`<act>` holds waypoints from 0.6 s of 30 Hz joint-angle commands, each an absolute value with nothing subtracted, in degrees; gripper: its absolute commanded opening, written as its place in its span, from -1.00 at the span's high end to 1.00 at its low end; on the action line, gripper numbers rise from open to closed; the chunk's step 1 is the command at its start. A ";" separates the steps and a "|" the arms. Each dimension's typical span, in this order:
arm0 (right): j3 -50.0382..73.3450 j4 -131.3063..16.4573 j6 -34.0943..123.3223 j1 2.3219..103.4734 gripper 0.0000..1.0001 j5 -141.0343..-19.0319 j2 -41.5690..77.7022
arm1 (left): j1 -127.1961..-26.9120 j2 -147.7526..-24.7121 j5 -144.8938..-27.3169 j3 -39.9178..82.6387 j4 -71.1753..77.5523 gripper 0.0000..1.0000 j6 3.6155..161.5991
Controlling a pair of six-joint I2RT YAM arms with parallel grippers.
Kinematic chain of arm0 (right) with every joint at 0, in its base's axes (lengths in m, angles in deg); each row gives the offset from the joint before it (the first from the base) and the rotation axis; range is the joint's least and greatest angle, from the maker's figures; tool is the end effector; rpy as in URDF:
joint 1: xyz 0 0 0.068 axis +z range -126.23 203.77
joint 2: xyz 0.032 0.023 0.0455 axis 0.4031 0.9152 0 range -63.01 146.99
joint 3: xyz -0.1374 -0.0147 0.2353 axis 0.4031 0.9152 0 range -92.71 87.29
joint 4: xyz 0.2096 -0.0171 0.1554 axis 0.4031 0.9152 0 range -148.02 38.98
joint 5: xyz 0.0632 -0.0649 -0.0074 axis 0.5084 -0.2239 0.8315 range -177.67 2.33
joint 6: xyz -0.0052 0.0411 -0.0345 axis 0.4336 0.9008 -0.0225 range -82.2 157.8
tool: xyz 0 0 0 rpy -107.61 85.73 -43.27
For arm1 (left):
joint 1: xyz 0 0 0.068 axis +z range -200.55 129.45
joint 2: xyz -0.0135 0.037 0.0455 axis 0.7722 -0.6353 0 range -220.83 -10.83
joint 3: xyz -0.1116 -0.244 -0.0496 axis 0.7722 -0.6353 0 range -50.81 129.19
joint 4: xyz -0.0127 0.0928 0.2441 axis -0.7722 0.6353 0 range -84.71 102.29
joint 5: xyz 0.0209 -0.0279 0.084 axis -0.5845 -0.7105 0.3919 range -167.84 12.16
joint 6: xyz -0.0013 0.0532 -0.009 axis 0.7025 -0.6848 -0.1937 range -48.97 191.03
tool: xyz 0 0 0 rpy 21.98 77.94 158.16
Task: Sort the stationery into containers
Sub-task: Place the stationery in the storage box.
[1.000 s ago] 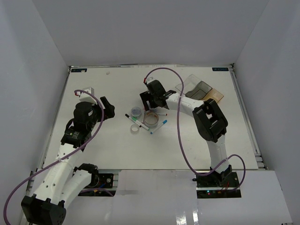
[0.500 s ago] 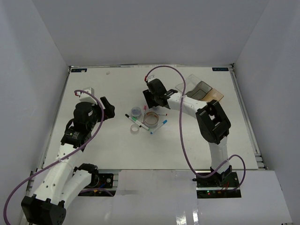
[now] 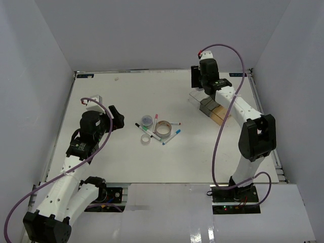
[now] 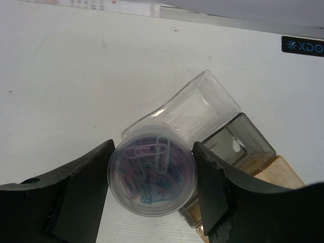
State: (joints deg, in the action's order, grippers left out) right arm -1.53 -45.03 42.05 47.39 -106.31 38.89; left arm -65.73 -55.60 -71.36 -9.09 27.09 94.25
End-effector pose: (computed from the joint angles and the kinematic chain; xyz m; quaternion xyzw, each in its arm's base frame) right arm 0.3925 0.1593 0.3275 -0.0563 0.8397 -0.0075 0.5401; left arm 0.1745 -0.0432 0.3003 -0.0894 0.8371 -0.1317 0.5233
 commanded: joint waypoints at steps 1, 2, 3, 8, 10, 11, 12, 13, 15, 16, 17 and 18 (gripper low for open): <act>-5.60 -45.46 40.09 45.14 0.08 -106.04 41.39 | -65.58 -55.03 -72.31 -9.32 26.12 -0.96 94.32; -7.27 -45.19 39.82 44.52 0.08 -105.96 42.97 | -65.58 -55.21 -72.48 -9.24 26.12 -0.96 94.32; -8.07 -44.93 39.65 43.29 0.08 -105.96 43.76 | -65.67 -55.21 -72.57 -9.24 26.21 -0.96 94.41; -12.28 -44.75 38.06 40.04 0.07 -104.29 48.94 | -65.58 -55.56 -72.83 -9.24 26.12 -0.96 94.41; -13.34 -44.75 38.06 39.51 0.07 -103.76 50.45 | -65.58 -55.65 -72.84 -9.24 26.12 -0.96 94.41; -13.87 -44.75 38.06 39.33 0.07 -103.15 51.84 | -65.58 -55.74 -72.83 -9.24 26.12 -0.96 94.41; -14.66 -44.75 38.06 38.98 0.06 -103.23 52.55 | -65.58 -55.74 -72.75 -9.15 26.21 -0.96 94.32; -15.01 -44.84 38.06 38.89 0.06 -103.58 53.08 | -65.58 -55.83 -72.66 -9.15 26.21 -0.96 94.32; -15.71 -44.84 36.13 38.45 0.05 -104.55 54.93 | -65.58 -56.18 -72.75 -9.15 26.39 -0.96 94.32; -15.89 -44.92 36.13 38.27 0.05 -104.46 55.89 | -65.58 -56.18 -72.83 -9.15 26.39 -0.96 94.32; -16.07 -45.01 36.30 37.92 0.04 -103.94 56.25 | -65.58 -56.26 -72.83 -9.15 26.39 -0.96 94.41; -16.33 -45.01 36.31 37.75 0.04 -103.76 56.69 | -65.58 -56.27 -72.83 -9.15 26.39 -0.96 94.41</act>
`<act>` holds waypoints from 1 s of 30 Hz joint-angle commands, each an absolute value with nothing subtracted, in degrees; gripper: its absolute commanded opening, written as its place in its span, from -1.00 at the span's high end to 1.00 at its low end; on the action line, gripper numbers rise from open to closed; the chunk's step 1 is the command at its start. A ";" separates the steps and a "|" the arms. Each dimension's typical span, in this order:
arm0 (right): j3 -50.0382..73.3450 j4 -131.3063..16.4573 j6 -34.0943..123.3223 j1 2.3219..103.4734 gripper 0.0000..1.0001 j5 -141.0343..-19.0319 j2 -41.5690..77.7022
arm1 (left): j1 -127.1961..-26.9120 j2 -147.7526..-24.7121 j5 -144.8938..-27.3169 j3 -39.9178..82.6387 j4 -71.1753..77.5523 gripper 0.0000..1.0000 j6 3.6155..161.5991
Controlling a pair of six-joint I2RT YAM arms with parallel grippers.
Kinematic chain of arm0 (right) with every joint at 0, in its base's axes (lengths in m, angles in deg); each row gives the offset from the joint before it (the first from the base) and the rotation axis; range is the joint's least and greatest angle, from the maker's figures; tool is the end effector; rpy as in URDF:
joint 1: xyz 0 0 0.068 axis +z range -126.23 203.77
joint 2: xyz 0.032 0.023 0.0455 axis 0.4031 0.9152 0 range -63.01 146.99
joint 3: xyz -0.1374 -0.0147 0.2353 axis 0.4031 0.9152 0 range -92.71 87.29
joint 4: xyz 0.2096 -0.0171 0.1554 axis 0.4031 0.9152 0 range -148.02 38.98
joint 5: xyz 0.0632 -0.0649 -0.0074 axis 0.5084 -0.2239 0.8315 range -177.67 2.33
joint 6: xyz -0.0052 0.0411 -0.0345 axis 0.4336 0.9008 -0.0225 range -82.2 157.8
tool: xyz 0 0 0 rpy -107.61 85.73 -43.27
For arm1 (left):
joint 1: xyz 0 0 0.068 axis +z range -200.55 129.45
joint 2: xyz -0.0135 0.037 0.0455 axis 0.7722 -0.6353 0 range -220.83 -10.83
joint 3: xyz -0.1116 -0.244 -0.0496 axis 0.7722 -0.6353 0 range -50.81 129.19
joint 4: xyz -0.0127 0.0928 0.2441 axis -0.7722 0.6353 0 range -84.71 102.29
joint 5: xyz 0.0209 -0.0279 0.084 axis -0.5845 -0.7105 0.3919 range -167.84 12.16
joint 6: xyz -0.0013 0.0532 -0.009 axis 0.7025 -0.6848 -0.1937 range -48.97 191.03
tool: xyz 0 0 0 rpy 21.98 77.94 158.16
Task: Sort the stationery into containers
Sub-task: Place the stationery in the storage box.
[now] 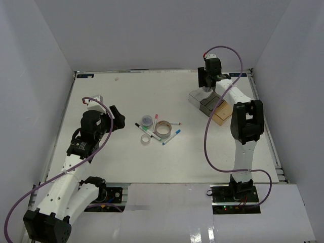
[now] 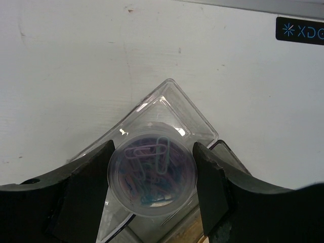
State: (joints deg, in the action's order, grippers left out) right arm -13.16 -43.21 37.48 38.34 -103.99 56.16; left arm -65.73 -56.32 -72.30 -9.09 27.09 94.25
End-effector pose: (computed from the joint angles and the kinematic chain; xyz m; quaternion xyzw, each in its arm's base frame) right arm 0.4769 0.1137 0.2625 -0.0464 0.8735 -0.0660 0.4802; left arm 0.1766 -0.0443 0.2983 -0.0850 0.8412 -0.1364 0.5163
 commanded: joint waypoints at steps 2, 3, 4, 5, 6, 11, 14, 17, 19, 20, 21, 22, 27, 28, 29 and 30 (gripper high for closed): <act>-16.69 -45.10 36.31 37.40 0.03 -103.76 57.83 | -65.58 -56.27 -72.92 -9.15 26.30 -0.96 94.41; -17.04 -45.27 36.22 37.31 0.03 -103.67 58.27 | -65.58 -56.27 -72.92 -9.15 26.39 -0.96 94.41; -17.39 -45.45 35.96 37.31 0.03 -103.50 58.88 | -65.58 -56.27 -73.10 -9.15 26.39 -0.96 94.41; -17.56 -45.71 35.78 37.13 0.02 -103.41 59.06 | -65.58 -56.27 -73.01 -9.15 26.39 -0.96 94.32; -17.65 -46.41 35.52 37.13 0.02 -103.41 59.33 | -65.58 -56.27 -73.10 -9.15 26.30 -0.96 94.41; -17.92 -48.09 35.43 36.60 -0.05 -102.18 60.38 | -65.58 -56.27 -73.19 -9.24 26.30 -0.96 94.41; -18.18 -48.26 35.51 36.25 -0.12 -102.35 61.17 | -65.58 -56.18 -73.36 -9.24 26.39 -0.96 94.41; -18.09 -48.53 35.51 35.99 -0.18 -103.49 61.88 | -65.58 -56.00 -73.45 -9.32 26.39 -0.96 94.49; -18.18 -48.79 35.78 35.73 -0.26 -103.41 62.23 | -65.58 -56.00 -73.45 -9.24 26.39 -0.96 94.49; -18.09 -48.88 35.78 35.72 -0.29 -103.49 62.40 | -65.58 -56.09 -73.62 -9.32 26.39 -0.96 94.49; -18.01 -48.88 35.69 35.64 -0.35 -103.41 62.67 | -65.58 -56.09 -73.63 -9.41 26.39 -0.96 94.41; -18.01 -49.05 35.78 35.64 -0.38 -103.41 62.76 | -65.58 -56.09 -73.63 -9.33 26.30 -0.96 94.49; -18.09 -49.14 35.69 35.64 -0.64 -103.23 63.11 | -65.58 -56.09 -73.71 -9.32 26.39 -0.96 94.49; -18.01 -49.14 35.78 35.64 -0.66 -103.14 63.20 | -65.58 -56.18 -73.80 -9.41 26.39 -0.96 94.49; -17.92 -49.23 35.69 35.64 -0.66 -103.14 63.02 | -65.58 -56.18 -73.89 -9.33 26.30 -0.96 94.49; -17.92 -49.32 35.78 35.64 -0.67 -103.23 62.93 | -65.58 -56.26 -73.89 -9.32 26.30 -0.96 94.49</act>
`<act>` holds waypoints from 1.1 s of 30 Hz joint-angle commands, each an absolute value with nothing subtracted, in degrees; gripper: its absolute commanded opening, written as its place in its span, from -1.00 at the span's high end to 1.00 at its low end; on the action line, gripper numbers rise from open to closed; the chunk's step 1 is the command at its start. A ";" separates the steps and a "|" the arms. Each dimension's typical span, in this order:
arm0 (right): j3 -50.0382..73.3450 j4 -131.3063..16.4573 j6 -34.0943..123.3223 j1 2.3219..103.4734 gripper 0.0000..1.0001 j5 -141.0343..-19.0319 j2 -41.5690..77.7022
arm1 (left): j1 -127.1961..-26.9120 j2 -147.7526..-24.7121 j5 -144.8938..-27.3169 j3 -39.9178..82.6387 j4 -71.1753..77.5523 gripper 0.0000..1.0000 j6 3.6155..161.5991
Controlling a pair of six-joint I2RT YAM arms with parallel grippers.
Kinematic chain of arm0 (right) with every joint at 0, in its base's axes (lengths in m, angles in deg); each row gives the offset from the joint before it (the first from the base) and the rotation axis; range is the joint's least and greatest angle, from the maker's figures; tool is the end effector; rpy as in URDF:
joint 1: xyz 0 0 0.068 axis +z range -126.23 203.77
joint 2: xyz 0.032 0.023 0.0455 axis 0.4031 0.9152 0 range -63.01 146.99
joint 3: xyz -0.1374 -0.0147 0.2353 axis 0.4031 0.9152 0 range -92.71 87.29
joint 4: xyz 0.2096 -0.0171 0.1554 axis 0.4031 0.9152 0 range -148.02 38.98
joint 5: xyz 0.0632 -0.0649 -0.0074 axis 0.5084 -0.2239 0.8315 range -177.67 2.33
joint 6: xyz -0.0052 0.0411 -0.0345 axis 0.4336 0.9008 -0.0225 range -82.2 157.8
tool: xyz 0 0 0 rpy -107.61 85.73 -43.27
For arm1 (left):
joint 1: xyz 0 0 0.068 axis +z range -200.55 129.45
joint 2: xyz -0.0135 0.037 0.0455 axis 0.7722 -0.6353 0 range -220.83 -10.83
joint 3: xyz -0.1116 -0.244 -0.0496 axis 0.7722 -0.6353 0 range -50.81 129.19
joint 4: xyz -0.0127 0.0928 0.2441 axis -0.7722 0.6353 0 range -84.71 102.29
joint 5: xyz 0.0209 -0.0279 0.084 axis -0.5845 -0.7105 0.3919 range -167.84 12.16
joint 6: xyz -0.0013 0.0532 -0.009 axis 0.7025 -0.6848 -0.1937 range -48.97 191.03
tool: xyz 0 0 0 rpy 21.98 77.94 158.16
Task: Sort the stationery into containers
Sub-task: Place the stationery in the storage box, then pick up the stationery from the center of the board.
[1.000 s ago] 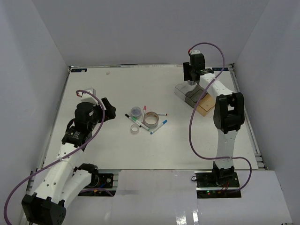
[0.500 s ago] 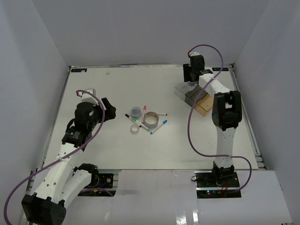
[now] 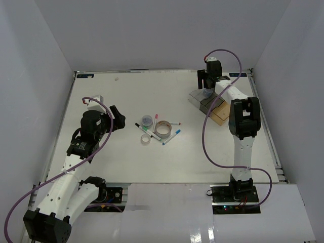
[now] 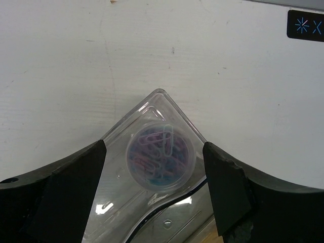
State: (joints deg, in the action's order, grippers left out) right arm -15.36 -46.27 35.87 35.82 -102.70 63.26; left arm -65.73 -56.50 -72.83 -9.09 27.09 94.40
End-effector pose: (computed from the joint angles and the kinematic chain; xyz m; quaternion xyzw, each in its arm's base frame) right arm 0.5037 0.0981 0.2204 -0.0476 0.8816 -0.0756 0.4634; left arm 0.1771 -0.0448 0.2977 -0.0837 0.8423 -0.1403 0.5137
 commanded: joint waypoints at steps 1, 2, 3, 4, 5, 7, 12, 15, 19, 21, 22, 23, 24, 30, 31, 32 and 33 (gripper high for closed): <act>-17.92 -49.32 35.78 35.64 -0.68 -103.32 62.85 | -65.58 -56.27 -73.89 -9.41 26.39 -0.96 94.49; -17.83 -49.14 35.78 35.64 -0.68 -103.06 62.06 | -65.58 -56.27 -73.89 -9.33 26.39 -0.96 94.49; -17.13 -49.23 35.86 35.64 -0.68 -102.36 61.36 | -65.58 -56.27 -73.98 -9.32 26.30 -0.96 94.49; -16.43 -49.49 35.87 35.72 -0.69 -101.83 60.48 | -65.58 -56.27 -73.89 -9.32 26.39 -0.96 94.49; -15.55 -49.76 36.04 35.81 -0.70 -101.13 58.12 | -65.58 -56.35 -73.89 -9.32 26.30 -0.96 94.41; -12.31 -50.90 36.30 36.42 -0.77 -98.84 55.13 | -65.58 -56.44 -73.98 -9.41 26.30 -0.96 94.41; -6.06 -49.77 35.52 41.94 -0.95 -93.65 45.45 | -65.50 -56.62 -74.07 -9.24 26.39 -0.96 94.58; -2.63 -48.62 33.50 48.43 -0.89 -95.05 41.85 | -65.41 -56.62 -73.98 -9.24 26.39 -0.96 94.49; 1.23 -47.82 33.32 57.50 -0.85 -95.33 39.47 | -65.23 -56.62 -73.63 -9.24 26.47 -0.96 94.41; 1.86 -48.17 34.28 61.97 -0.85 -93.83 39.64 | -65.23 -56.44 -73.36 -9.15 26.56 -0.96 94.41; 1.94 -48.35 34.98 63.22 -0.84 -92.96 39.99 | -65.23 -56.44 -73.27 -9.15 26.65 -0.96 94.32; 0.73 -47.66 35.16 65.32 -0.84 -90.77 41.56 | -65.23 -56.27 -73.10 -9.24 26.56 -0.96 94.23; -0.50 -46.43 35.34 66.39 -0.84 -90.23 42.62 | -65.15 -56.27 -73.01 -9.32 26.65 -0.96 94.23; -7.54 -42.73 34.37 73.07 -0.82 -92.33 50.97 | -65.14 -56.27 -73.36 -9.32 26.56 -0.96 94.23; -7.89 -42.73 34.46 73.51 -0.82 -92.59 52.29 | -65.14 -56.27 -73.45 -9.24 26.65 -0.96 94.23; -8.25 -42.90 34.89 74.21 -0.82 -92.68 53.08 | -65.14 -56.27 -73.45 -9.24 26.56 -0.96 94.23; -8.95 -42.99 34.99 74.48 -0.82 -92.60 53.61 | -65.23 -56.27 -73.62 -9.24 26.56 -0.96 94.32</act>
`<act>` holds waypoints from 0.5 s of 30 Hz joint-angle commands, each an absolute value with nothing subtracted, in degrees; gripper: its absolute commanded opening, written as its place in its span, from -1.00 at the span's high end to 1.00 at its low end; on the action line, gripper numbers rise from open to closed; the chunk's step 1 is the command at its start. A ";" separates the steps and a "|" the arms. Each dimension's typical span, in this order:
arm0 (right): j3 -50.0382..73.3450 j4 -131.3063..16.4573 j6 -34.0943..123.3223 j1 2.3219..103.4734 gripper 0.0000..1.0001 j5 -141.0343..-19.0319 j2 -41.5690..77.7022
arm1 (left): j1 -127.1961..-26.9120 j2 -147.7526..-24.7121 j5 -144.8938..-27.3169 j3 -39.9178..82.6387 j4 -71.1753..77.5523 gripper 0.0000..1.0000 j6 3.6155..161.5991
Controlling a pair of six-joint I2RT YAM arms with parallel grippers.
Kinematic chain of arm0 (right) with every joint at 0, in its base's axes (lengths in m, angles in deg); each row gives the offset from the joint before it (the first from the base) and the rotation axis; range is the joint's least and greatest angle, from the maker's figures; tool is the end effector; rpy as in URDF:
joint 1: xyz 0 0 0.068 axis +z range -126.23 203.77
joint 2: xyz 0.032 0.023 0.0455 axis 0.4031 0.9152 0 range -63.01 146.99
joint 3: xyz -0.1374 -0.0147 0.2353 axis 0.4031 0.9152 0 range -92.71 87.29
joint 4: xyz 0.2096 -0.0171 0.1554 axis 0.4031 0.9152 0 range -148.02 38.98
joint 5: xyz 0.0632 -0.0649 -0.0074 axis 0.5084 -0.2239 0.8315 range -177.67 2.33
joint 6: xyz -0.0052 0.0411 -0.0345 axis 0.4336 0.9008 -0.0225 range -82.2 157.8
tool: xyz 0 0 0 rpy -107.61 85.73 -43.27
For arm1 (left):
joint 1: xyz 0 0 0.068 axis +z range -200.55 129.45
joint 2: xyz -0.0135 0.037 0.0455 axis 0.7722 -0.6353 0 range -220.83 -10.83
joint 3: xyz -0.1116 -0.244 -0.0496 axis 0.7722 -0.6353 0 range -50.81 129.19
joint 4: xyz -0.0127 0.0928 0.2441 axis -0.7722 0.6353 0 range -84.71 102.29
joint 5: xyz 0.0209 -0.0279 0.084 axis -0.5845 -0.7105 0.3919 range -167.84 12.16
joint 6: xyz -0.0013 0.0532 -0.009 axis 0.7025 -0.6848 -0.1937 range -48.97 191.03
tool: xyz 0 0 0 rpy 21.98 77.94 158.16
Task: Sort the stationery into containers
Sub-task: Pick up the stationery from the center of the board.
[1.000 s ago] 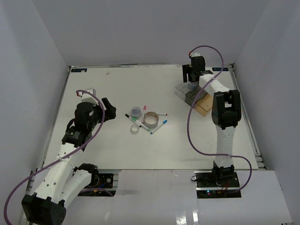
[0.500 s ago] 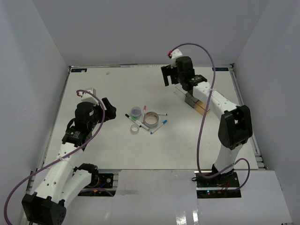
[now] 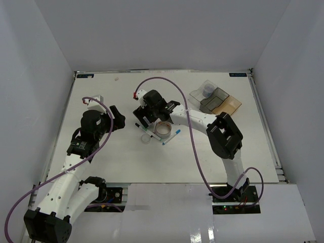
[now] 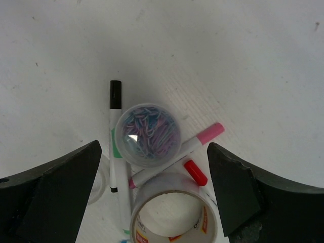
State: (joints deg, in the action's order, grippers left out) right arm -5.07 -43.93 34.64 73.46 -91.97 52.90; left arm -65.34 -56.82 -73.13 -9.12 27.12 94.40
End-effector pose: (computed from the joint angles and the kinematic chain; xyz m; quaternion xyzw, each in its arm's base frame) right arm 0.3064 0.3572 0.2412 -0.3843 0.8105 0.1432 0.4183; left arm 0.1784 -0.0441 0.2966 -0.0852 0.8439 -0.1397 0.5109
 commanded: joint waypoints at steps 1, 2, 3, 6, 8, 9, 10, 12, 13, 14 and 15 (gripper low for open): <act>-9.21 -43.16 35.16 74.74 -0.82 -92.68 54.83 | -65.15 -56.27 -73.71 -9.24 26.56 -0.96 94.23; -9.56 -43.17 35.25 75.01 -0.83 -92.86 55.46 | -65.23 -56.27 -73.89 -9.24 26.56 -0.96 94.32; -10.26 -43.25 35.42 75.18 -0.84 -93.12 56.07 | -65.15 -56.35 -74.06 -9.24 26.56 -0.96 94.32; -11.50 -43.08 35.86 75.36 -0.87 -93.12 58.09 | -65.14 -56.35 -74.24 -9.24 26.65 -0.96 94.32; -12.03 -43.08 35.86 75.54 -0.90 -93.04 59.24 | -65.14 -56.27 -74.24 -9.24 26.56 -0.96 94.32; -12.12 -43.08 35.78 75.63 -0.92 -93.12 59.59 | -65.14 -56.27 -74.24 -9.32 26.56 -0.96 94.32; -12.29 -43.25 35.86 75.71 -0.98 -93.38 60.12 | -65.14 -56.18 -74.33 -9.24 26.56 -0.96 94.32; -12.64 -43.17 36.13 75.71 -1.00 -93.82 60.91 | -65.14 -56.18 -74.33 -9.24 26.56 -0.96 94.32; -12.64 -43.25 36.13 75.71 -1.00 -94.44 61.09 | -65.14 -56.26 -74.42 -9.24 26.56 -0.96 94.32; -12.64 -43.25 36.22 75.71 -1.00 -94.70 61.26 | -65.14 -56.18 -74.42 -9.24 26.65 -0.96 94.23; -12.64 -43.25 36.22 75.71 -1.00 -95.05 61.44 | -65.14 -56.26 -74.42 -9.24 26.65 -0.96 94.32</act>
State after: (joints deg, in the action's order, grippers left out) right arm -10.12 -42.71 35.87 75.45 -93.48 60.86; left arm -65.34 -56.82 -73.77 -9.12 27.12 94.40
